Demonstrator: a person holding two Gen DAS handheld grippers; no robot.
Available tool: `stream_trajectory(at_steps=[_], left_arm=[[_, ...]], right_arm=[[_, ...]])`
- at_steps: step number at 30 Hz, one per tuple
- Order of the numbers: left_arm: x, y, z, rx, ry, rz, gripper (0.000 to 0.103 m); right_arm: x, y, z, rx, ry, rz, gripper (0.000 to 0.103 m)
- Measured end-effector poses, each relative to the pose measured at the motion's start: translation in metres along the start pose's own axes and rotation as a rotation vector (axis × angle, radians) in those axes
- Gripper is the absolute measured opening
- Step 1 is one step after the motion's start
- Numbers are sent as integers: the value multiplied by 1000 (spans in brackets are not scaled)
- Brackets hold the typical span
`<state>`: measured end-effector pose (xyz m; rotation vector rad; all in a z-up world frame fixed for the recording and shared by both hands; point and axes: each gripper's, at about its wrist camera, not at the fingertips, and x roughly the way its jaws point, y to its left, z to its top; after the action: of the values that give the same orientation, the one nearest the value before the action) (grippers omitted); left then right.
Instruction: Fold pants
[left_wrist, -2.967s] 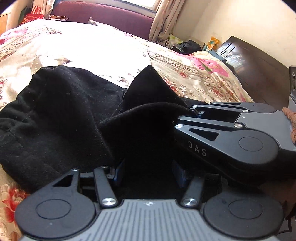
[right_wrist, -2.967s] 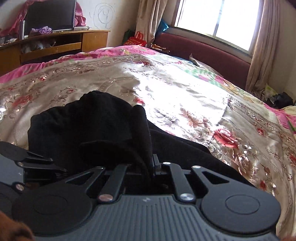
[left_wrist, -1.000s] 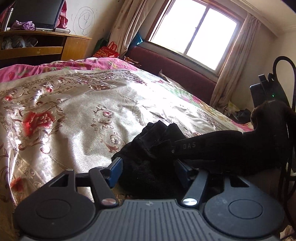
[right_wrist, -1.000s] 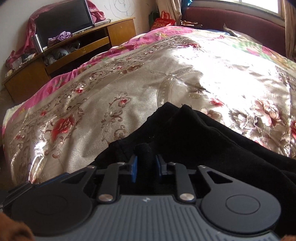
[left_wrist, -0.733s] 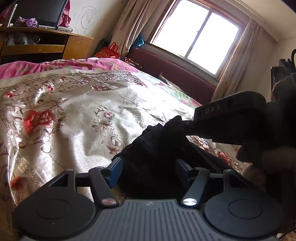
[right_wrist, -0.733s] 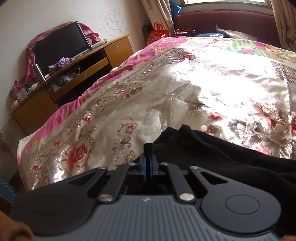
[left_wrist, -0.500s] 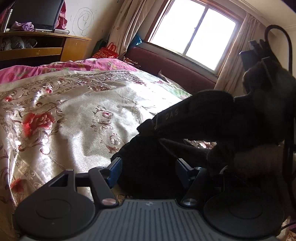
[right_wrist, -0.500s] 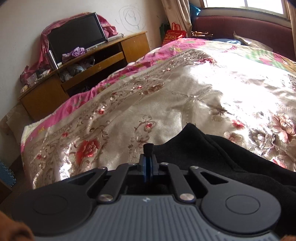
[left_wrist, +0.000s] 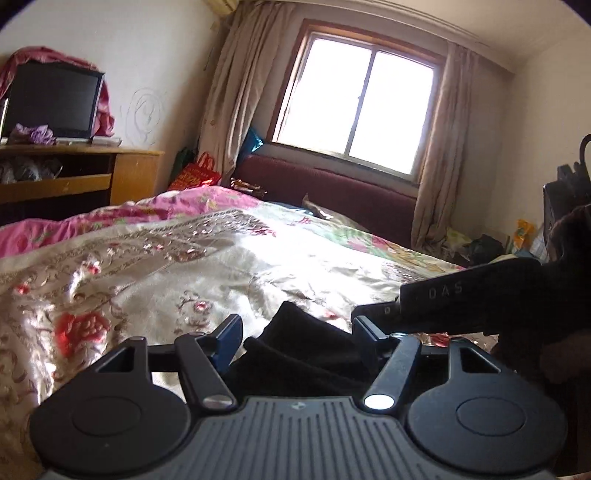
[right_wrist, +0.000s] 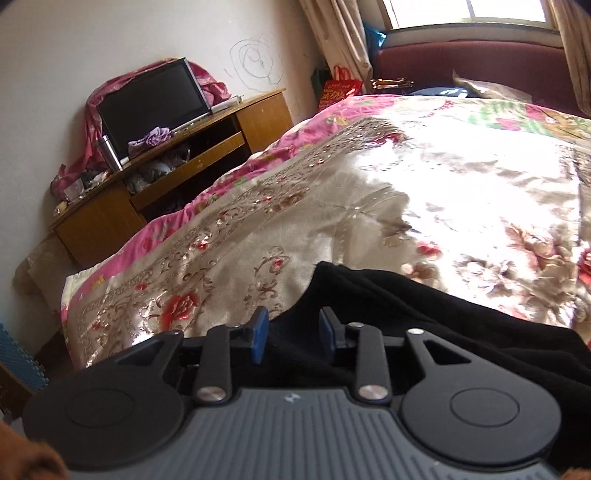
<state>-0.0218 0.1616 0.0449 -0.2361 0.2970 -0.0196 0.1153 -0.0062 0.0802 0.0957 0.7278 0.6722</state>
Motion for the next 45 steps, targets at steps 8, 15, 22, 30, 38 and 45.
stream_trajectory(at_steps=[8, 15, 22, 30, 38, 45], left_arm=[[103, -28, -33, 121, 341, -37, 87], [103, -33, -25, 115, 329, 14, 77], [116, -59, -14, 229, 314, -8, 81], [132, -64, -29, 241, 375, -4, 81], [138, -72, -29, 278, 386, -26, 82], [140, -71, -35, 283, 404, -25, 83]], right_arm=[[-54, -125, -25, 133, -2, -255, 36], [-54, -244, -22, 324, 0, -148, 40], [-37, -272, -27, 375, 201, 336, 40], [-37, -272, -13, 277, 86, 330, 42], [-13, -287, -19, 261, 268, 406, 42], [-38, -257, -18, 188, 315, 502, 49]])
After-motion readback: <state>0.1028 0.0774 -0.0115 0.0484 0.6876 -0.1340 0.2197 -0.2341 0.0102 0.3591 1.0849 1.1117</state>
